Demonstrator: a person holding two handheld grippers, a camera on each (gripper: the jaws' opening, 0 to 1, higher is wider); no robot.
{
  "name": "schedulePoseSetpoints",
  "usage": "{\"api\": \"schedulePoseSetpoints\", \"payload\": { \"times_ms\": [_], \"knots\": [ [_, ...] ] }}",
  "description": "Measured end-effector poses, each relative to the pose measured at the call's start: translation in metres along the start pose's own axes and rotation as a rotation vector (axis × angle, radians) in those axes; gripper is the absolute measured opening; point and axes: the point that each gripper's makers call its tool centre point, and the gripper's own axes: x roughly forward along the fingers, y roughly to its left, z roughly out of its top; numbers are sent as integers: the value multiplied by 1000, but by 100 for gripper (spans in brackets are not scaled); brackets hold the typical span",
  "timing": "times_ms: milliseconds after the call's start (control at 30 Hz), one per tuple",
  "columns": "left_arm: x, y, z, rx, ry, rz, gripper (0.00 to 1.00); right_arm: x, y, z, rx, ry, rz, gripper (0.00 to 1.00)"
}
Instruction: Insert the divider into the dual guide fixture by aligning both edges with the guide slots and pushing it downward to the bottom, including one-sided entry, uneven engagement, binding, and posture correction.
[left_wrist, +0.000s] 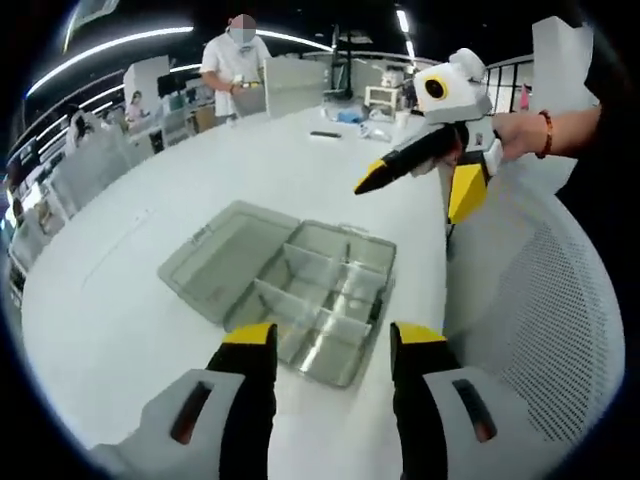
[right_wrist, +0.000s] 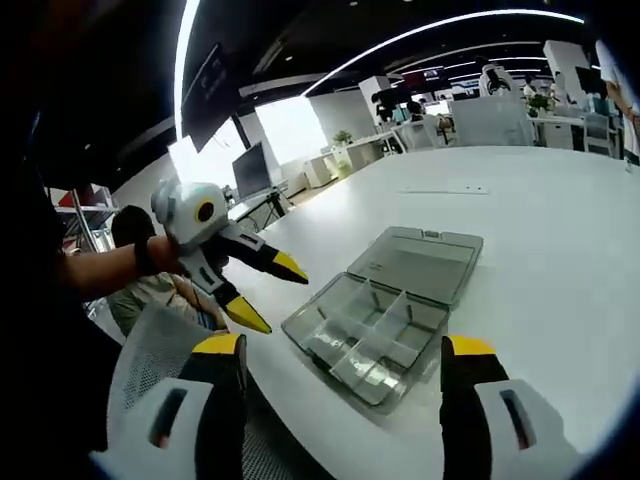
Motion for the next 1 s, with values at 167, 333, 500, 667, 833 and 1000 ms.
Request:
{"api": "schedulePoseSetpoints", "payload": {
  "times_ms": [167, 333, 500, 667, 833, 1000],
  "knots": [
    [-12, 0, 6, -45, -65, 52, 59, -5, -7, 1, -14, -9, -41, 88],
    [-25, 5, 9, -104, -119, 115, 72, -13, -11, 11, -36, -40, -83, 91],
    [-41, 8, 5, -144, -154, 178, 78, -22, -12, 15, -60, -45, -94, 91],
    [-61, 12, 3, -173, -187, 232, 82, -30, -14, 18, -69, -53, -102, 92],
    [-80, 12, -1, -196, -201, 246, 86, -39, -14, 15, -109, -15, -89, 91],
    [-96, 14, -2, -203, -209, 283, 89, -48, -16, 18, -131, -13, -101, 92]
  ]
}}
